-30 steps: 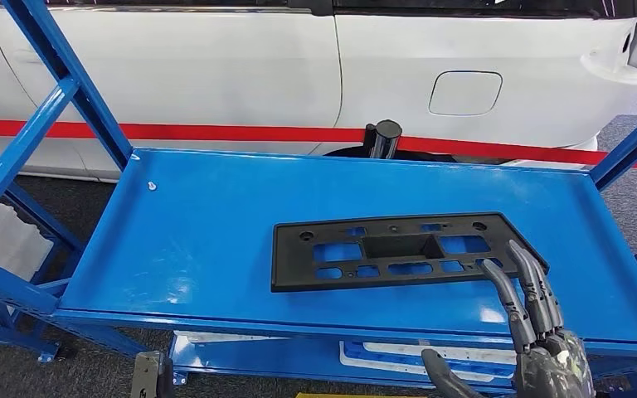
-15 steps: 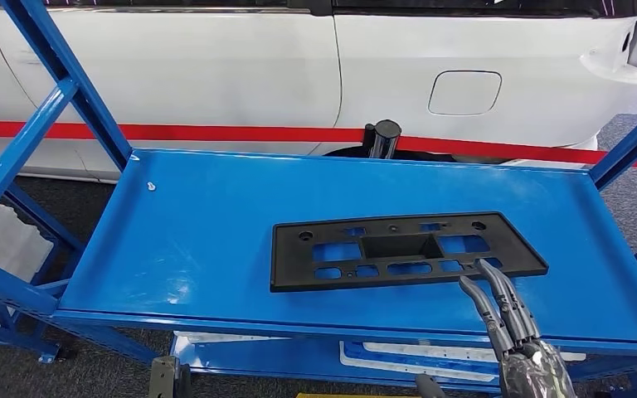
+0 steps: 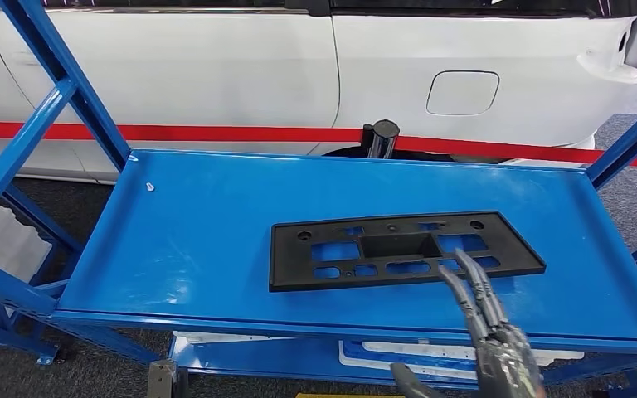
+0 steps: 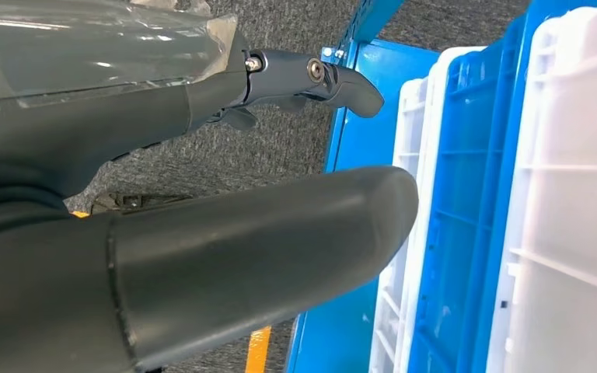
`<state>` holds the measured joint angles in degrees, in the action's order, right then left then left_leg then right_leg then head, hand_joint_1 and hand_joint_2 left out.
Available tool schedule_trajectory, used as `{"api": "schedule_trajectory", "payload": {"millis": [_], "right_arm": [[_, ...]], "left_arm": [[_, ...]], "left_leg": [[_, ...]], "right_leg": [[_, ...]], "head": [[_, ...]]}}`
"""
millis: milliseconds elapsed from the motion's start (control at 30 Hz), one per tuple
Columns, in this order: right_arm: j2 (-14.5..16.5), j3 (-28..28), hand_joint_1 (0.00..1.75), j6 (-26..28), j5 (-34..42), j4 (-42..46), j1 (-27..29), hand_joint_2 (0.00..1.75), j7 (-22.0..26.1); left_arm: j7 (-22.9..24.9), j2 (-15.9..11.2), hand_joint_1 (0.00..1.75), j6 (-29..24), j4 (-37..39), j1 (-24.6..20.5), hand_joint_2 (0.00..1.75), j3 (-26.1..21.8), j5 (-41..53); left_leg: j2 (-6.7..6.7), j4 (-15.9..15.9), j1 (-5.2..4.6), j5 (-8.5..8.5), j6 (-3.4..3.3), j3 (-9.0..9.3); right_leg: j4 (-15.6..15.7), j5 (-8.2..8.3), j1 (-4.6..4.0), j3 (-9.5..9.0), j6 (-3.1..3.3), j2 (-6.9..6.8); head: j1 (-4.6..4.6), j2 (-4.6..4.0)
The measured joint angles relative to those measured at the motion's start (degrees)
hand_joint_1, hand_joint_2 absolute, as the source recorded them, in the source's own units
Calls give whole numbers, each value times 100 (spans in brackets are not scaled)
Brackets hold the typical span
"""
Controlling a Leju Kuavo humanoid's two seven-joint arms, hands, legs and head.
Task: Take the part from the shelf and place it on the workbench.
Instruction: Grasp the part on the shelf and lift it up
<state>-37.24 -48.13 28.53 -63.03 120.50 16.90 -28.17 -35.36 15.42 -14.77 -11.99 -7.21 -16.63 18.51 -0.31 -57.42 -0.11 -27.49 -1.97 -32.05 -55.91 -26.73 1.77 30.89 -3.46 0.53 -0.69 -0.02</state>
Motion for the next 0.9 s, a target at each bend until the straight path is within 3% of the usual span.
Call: {"api": "schedule_trajectory", "payload": {"millis": [167, 300, 367, 500, 600, 900], "right_arm": [[857, 71, 0, -88, 433, -1252, -575, 175, 1328], [1998, 575, 0, -729, 476, -2764, -1207, 175, 2839], [2544, 921, 0, -833, 397, -3501, -1487, 175, 3244], [3392, 1529, 0, -806, 254, -4794, -1935, 175, 3663], [3838, 1853, 0, -766, 217, -5496, -2147, 175, 3810], [4350, 2221, 0, -737, 189, -6329, -2394, 175, 3853]], "left_arm": [[122, 20, 0, -5, 4, 62, 0, -16, 119], [264, 94, 0, -50, 7, 79, 0, -21, 226], [274, 115, 0, -60, 8, 83, 0, -28, 253], [276, 119, 0, -68, 8, 94, 0, -60, 258], [277, 119, 0, -77, 8, 102, 0, -81, 258], [278, 117, 0, -83, 22, 118, 0, -126, 259]], "left_leg": [[2, 1, 12, 2, 2, 1], [9, 2, 19, 5, 4, 9], [5, 2, 20, 8, 5, 12], [4, 2, 20, 12, 8, 10], [-3, 1, 19, 12, 8, 7], [-10, 1, 18, 10, 7, -1]], "right_leg": [[-3, 0, -10, -10, 1, 2], [-5, 1, -16, -13, 2, 12], [-6, 1, -16, -15, 2, 10], [-9, 2, -15, -18, 3, 9], [-9, 1, -15, -16, 3, 6], [-7, 0, -14, -10, 3, 3]], "head": [[1, 0], [0, 0], [0, 0], [-1, 0], [1, 0], [-1, 0]]}}
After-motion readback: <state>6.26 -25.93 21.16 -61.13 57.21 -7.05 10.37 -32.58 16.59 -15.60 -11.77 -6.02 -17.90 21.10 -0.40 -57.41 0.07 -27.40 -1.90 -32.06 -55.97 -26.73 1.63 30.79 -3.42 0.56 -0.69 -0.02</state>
